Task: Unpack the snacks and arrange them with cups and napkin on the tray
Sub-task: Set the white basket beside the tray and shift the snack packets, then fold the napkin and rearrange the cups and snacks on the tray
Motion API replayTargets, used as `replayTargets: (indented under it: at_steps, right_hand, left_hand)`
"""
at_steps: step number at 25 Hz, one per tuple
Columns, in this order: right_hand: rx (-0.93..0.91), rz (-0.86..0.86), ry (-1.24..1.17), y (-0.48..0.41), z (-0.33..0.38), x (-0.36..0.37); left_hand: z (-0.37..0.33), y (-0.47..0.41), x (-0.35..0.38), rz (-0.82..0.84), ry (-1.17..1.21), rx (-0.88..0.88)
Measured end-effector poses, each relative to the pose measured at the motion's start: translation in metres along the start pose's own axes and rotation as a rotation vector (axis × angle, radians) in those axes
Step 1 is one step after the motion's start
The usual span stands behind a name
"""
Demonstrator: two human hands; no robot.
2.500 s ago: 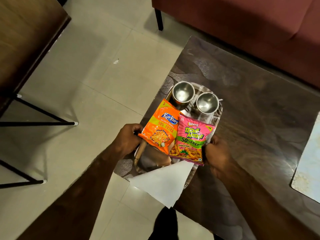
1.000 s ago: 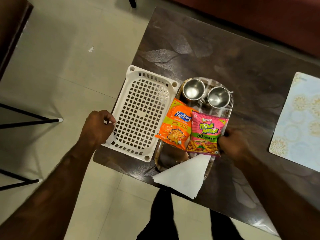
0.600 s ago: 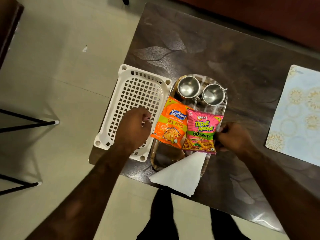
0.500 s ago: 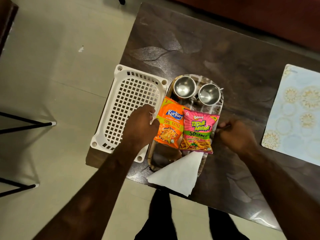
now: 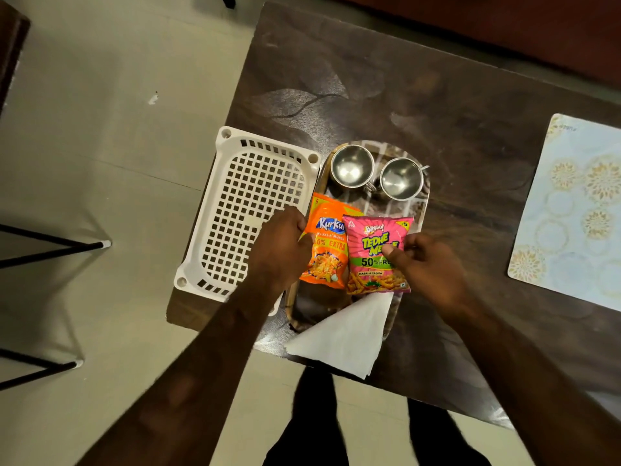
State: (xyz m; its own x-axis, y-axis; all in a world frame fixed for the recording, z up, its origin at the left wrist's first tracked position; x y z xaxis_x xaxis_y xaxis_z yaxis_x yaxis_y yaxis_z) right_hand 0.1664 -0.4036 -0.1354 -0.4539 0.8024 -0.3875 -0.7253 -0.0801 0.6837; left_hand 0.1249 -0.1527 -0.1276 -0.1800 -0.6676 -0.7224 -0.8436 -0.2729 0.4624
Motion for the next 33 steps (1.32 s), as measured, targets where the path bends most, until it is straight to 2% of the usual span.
replayTargets:
  at_steps: [4, 7, 10, 13, 16, 19, 21, 23, 24, 26, 28, 30, 33]
  right_hand:
    - [-0.021, 0.022, -0.144, 0.008, 0.012, 0.009]
    - [-0.031, 0.069, -0.226, 0.020, 0.030, 0.030]
    - [-0.006, 0.147, -0.194, 0.026, 0.049, 0.070]
    - [0.033, 0.165, -0.154, 0.023, 0.062, 0.115]
    - [0.056, 0.114, -0.114, 0.019, 0.067, 0.143]
    - [0.107, 0.130, -0.112, 0.022, 0.063, 0.144]
    - [0.099, 0.080, -0.027, 0.025, 0.058, 0.116]
    - [0.026, -0.056, 0.059, 0.022, 0.049, 0.067]
    - [-0.019, -0.131, 0.074, 0.020, 0.047, 0.039]
    - [-0.106, -0.254, 0.090, 0.014, 0.049, -0.011]
    - [-0.169, -0.315, 0.149, 0.003, 0.056, -0.043]
    - [-0.229, -0.277, 0.284, -0.015, 0.066, -0.053]
    - [-0.286, -0.153, 0.413, -0.039, 0.084, -0.036]
  left_hand:
    - [0.013, 0.009, -0.015, 0.042, 0.231, -0.085]
    - [0.052, 0.017, -0.047, 0.019, 0.338, -0.166]
    - [0.106, 0.023, -0.082, -0.031, 0.352, -0.297]
    - [0.139, 0.027, -0.098, -0.011, 0.327, -0.403]
    - [0.147, 0.025, -0.103, 0.000, 0.142, -0.418]
    - [0.138, 0.026, -0.108, -0.016, -0.290, -0.375]
    - [0.113, 0.026, -0.121, -0.185, -0.526, -0.300]
    - [0.073, 0.021, -0.122, -0.310, -0.479, -0.155]
    - [0.049, 0.015, -0.116, -0.306, -0.379, -0.084]
    - [0.001, -0.006, -0.092, -0.214, -0.190, 0.037]
    - [-0.050, -0.029, -0.063, -0.122, -0.188, 0.166]
    - [-0.087, -0.048, -0.038, -0.064, -0.308, 0.259]
    - [-0.106, -0.071, -0.018, -0.015, -0.507, 0.282]
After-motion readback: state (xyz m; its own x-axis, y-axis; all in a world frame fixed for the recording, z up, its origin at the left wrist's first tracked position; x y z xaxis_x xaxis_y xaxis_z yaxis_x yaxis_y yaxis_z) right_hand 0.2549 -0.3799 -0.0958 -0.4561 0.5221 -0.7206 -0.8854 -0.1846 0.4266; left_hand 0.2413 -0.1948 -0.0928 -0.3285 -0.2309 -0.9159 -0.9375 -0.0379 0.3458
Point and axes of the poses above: each hand's wrist, its own y-axis away from the middle knuckle, its own x-axis out of the palm, z = x × y, the point moved 6 cm from there along -y, towards the middle knuckle, and after that the axes turned 6 degrees about -y, right-handed, at the moved point
